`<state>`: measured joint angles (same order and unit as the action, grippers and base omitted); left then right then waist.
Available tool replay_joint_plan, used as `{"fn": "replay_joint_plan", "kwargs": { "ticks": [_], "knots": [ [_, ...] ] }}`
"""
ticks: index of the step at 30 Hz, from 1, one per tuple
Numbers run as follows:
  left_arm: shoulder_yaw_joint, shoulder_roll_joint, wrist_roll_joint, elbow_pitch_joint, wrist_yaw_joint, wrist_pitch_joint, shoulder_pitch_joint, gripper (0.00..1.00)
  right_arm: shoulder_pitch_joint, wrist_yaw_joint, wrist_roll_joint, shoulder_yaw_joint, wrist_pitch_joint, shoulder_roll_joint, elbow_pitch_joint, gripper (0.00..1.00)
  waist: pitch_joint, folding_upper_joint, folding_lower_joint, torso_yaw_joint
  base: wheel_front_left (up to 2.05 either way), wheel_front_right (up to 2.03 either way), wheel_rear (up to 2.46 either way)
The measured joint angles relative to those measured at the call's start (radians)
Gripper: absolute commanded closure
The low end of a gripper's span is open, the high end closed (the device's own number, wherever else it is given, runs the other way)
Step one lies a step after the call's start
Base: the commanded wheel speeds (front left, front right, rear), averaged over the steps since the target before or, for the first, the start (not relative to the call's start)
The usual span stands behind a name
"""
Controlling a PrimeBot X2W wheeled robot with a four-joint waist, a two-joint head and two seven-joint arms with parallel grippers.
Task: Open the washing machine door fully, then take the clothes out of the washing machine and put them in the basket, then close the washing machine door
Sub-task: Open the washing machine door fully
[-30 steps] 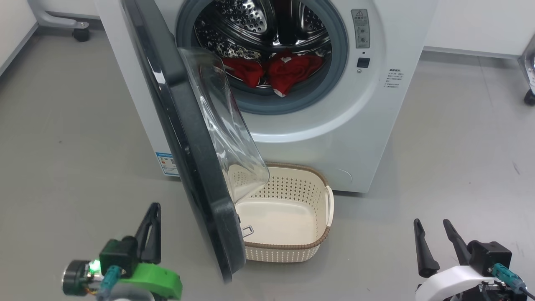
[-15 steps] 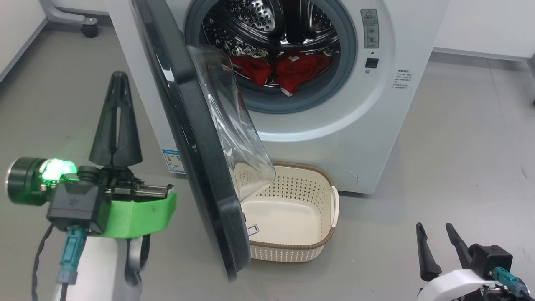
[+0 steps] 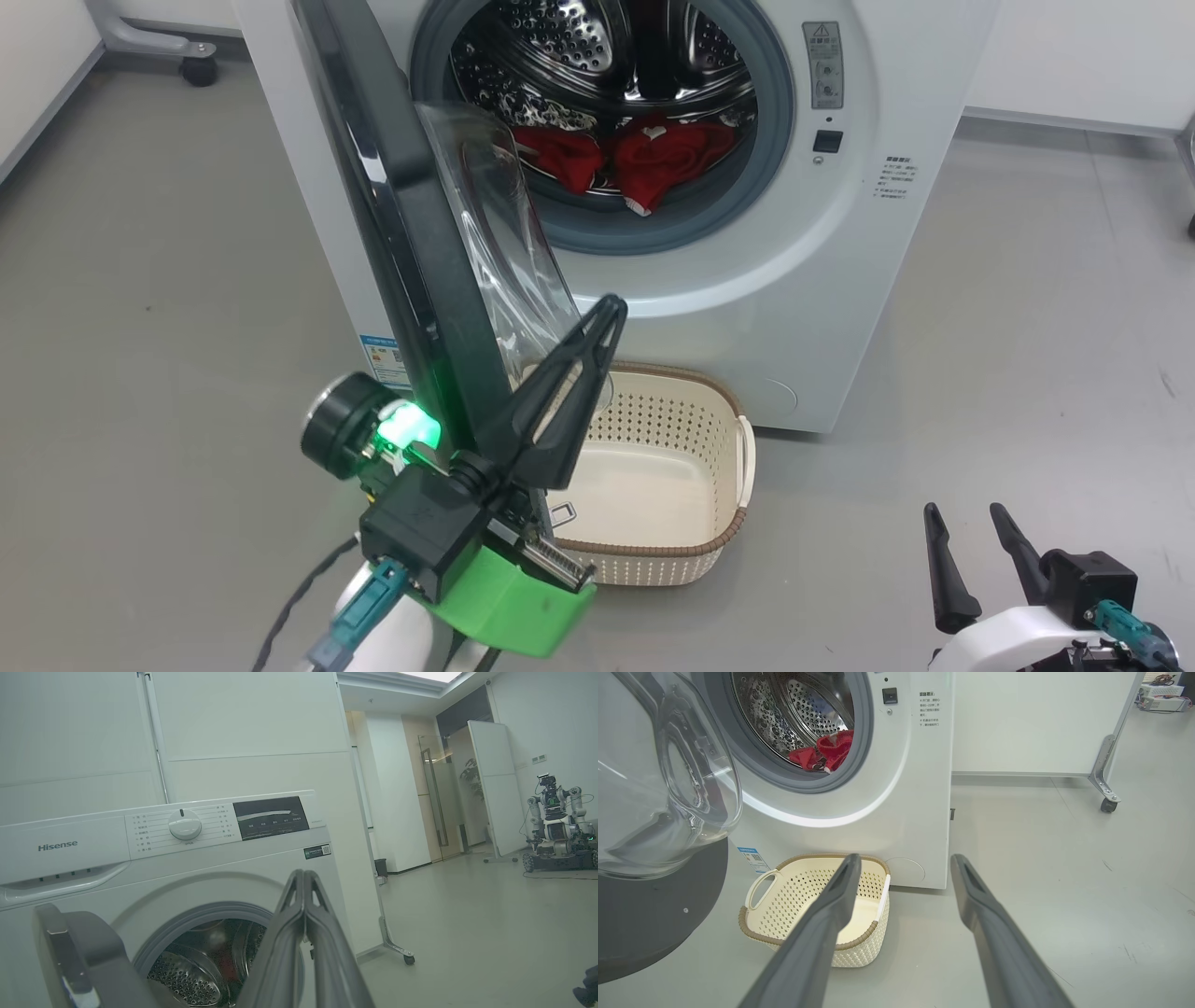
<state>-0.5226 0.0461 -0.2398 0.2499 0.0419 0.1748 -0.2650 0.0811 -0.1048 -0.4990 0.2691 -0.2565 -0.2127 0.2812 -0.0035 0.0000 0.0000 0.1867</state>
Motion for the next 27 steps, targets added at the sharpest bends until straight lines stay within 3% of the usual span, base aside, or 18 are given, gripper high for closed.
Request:
{"fn": "replay_joint_plan", "kwargs": {
  "ticks": [8, 13, 27],
  "knots": [
    [-0.048, 0.001, -0.066, -0.091, -0.019, -0.106, 0.095, 1.0, 0.004, 0.002, 0.0, 0.0, 0.0, 0.001, 0.004, 0.0, 0.009, 0.0, 0.0, -0.007, 0.0, 0.0, 0.0],
    [-0.053, 0.002, -0.086, -0.164, -0.069, -0.156, 0.157, 1.0, 0.004, 0.007, 0.007, 0.002, 0.0, 0.002, 0.005, 0.0, 0.022, 0.0, 0.0, -0.015, 0.0, 0.0, 0.0],
    [-0.049, 0.001, -0.097, -0.19, -0.121, -0.16, 0.184, 1.0, 0.004, 0.007, 0.007, -0.033, 0.0, -0.003, 0.0, 0.0, 0.052, 0.0, 0.0, 0.003, 0.0, 0.0, 0.0]
  ]
}}
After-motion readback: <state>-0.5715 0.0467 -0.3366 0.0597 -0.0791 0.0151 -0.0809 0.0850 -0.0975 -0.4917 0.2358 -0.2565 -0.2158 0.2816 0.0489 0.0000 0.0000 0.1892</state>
